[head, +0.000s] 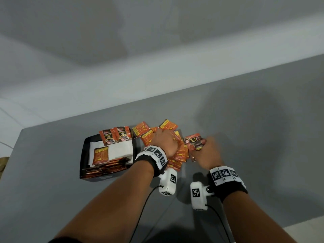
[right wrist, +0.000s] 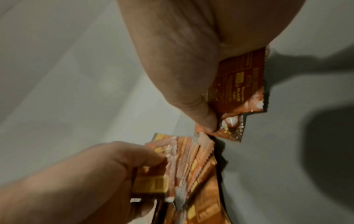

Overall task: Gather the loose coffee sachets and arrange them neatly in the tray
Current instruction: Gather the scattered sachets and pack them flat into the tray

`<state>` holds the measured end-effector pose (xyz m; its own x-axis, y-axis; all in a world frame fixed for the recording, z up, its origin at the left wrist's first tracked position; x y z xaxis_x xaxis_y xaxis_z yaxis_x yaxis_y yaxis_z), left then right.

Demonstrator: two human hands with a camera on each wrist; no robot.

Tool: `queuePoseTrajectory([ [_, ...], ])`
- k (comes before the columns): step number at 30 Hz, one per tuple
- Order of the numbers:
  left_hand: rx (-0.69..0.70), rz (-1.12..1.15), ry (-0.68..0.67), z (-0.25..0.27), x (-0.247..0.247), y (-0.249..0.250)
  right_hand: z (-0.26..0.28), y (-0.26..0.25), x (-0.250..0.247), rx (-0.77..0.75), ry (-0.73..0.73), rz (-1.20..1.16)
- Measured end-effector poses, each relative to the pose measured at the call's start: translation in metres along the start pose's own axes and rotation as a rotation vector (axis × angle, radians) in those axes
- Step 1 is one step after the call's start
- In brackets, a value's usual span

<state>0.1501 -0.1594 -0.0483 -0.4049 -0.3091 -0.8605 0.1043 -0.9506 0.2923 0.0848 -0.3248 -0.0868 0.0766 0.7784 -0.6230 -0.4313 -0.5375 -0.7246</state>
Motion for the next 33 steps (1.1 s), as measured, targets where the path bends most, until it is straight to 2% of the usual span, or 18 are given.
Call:
queuePoseTrajectory([
  [2, -0.072, 0.094, 0.074, -0.004, -0.014, -0.007, -0.001, -0.004, -0.009, -0.023, -0.029, -0.026],
  [4, -0.2, 0.144, 0.127, -0.005, -0.025, -0.015, -0.008, -0.011, -0.018, -0.117, -0.039, 0.052],
  [6, -0.341, 0.136, 0.075, -0.01, -0.021, -0.026, -0.018, -0.022, -0.023, -0.23, -0.067, 0.173],
  [9, -0.395, 0.021, 0.045, -0.007, -0.017, -0.031, -0.035, -0.036, -0.023, -0.326, -0.184, 0.346],
  [14, -0.343, -0.091, 0.075, -0.009, -0.007, -0.033, -0.053, -0.037, -0.016, -0.419, -0.369, 0.627],
  [17, -0.332, -0.108, 0.094, -0.013, -0.008, -0.037, -0.054, -0.034, -0.014, -0.475, -0.367, 0.675],
  [20, -0.327, -0.025, 0.11, -0.014, -0.009, -0.038, -0.041, -0.04, -0.022, -0.431, -0.307, 0.645],
  [24, -0.291, 0.158, 0.205, -0.011, -0.013, -0.038, -0.033, -0.033, -0.029, -0.412, -0.221, 0.62],
  [27, -0.231, 0.344, 0.257, -0.006, -0.016, -0.039, -0.03, -0.021, -0.033, -0.335, -0.247, 0.498],
  [30, -0.207, 0.501, 0.239, 0.002, -0.018, -0.043, -0.025, -0.012, -0.038, -0.273, -0.212, 0.333],
  [33, -0.187, 0.516, 0.209, 0.011, -0.021, -0.048, -0.018, -0.009, -0.041, -0.215, -0.175, 0.244],
])
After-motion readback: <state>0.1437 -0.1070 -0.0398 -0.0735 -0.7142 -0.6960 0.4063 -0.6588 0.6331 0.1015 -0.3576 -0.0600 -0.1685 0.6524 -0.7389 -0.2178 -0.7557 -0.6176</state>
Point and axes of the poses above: each hand's wrist, its own z-axis away from the middle knuckle, its own x-axis out of the palm, y = z × x, the point moved 2 cm from there along -z, towards the middle knuckle, and after that the axes turned 5 degrees about -x, right-handed, at the moved point
